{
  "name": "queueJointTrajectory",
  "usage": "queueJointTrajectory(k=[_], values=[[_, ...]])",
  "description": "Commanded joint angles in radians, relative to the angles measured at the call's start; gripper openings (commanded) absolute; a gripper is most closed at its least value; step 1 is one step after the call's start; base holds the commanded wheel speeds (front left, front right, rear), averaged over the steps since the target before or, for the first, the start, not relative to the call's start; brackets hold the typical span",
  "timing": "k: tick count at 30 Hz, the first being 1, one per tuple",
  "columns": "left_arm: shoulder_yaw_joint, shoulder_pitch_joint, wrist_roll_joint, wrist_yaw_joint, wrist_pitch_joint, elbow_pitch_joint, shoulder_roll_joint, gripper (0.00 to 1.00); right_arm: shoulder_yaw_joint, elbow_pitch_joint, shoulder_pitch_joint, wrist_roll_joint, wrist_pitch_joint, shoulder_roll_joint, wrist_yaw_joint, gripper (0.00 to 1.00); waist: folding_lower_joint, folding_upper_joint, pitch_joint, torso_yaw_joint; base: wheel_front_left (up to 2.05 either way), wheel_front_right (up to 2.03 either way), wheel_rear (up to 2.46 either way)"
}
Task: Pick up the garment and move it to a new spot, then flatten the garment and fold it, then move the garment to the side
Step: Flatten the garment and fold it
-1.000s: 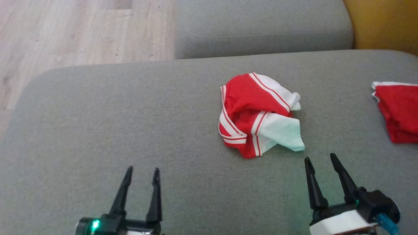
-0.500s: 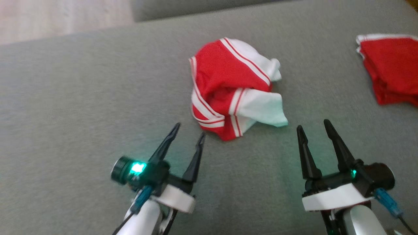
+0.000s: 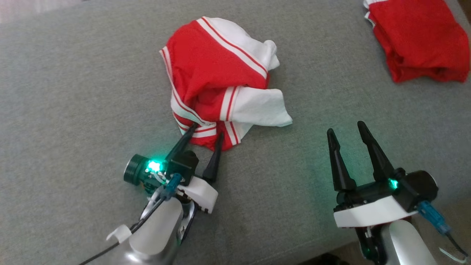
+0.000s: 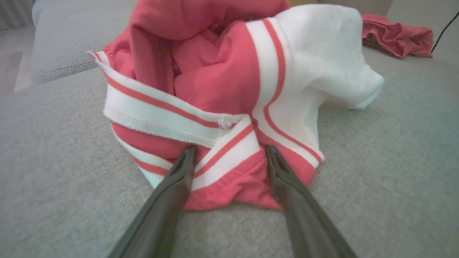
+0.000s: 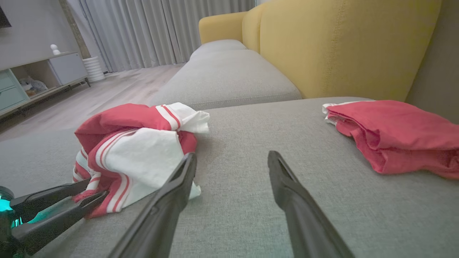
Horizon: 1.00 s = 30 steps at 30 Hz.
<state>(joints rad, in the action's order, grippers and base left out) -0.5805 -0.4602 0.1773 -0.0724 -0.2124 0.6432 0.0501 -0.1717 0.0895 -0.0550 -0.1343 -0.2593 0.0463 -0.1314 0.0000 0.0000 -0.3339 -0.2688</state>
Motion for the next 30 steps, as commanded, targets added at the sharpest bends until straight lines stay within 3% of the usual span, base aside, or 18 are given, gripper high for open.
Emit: queueJointTrajectory(k=[1, 2, 6, 11, 17, 26, 30], values=[[0.026, -0.041, 0.009, -0.018, -0.007, 0.015, 0.000, 0.06, -0.026, -0.032, -0.021, -0.008, -0.002, 0.004, 0.001, 1.00, 0.0000, 0.0000, -0.013, -0.017, 0.00, 0.00, 0.00], [0.028, -0.048, 0.016, -0.020, -0.012, 0.023, 0.000, 0.00, -0.028, -0.031, -0.022, -0.008, -0.002, 0.004, 0.001, 1.00, 0.0000, 0.0000, -0.012, -0.020, 0.00, 0.00, 0.00], [0.022, -0.067, 0.037, 0.003, -0.033, 0.007, 0.000, 0.00, -0.029, -0.029, -0.021, -0.007, -0.002, 0.004, 0.001, 1.00, 0.0000, 0.0000, 0.001, -0.028, 0.00, 0.00, 0.00], [-0.031, -0.138, 0.096, 0.098, -0.045, -0.116, 0.000, 0.00, -0.044, -0.022, -0.020, -0.013, -0.002, 0.004, 0.001, 1.00, 0.0000, 0.0000, 0.046, -0.042, 0.00, 0.00, 0.00], [-0.061, -0.386, 0.178, 0.162, 0.036, -0.206, 0.000, 0.00, -0.075, -0.014, -0.017, -0.028, -0.002, 0.004, 0.001, 1.00, 0.0000, 0.0000, 0.106, -0.084, 0.00, 0.00, 0.00], [0.029, -0.835, 0.350, 0.197, 0.089, -0.180, 0.000, 0.00, -0.083, -0.013, 0.001, -0.040, -0.002, 0.004, 0.001, 1.00, 0.0000, 0.0000, 0.156, -0.119, 0.00, 0.00, 0.00], [0.090, -0.883, 0.409, 0.198, 0.080, -0.111, 0.015, 0.00, -0.076, -0.019, 0.011, -0.045, -0.002, 0.004, 0.001, 1.00, 0.0000, 0.0000, 0.172, -0.096, 0.00, 0.00, 0.00]])
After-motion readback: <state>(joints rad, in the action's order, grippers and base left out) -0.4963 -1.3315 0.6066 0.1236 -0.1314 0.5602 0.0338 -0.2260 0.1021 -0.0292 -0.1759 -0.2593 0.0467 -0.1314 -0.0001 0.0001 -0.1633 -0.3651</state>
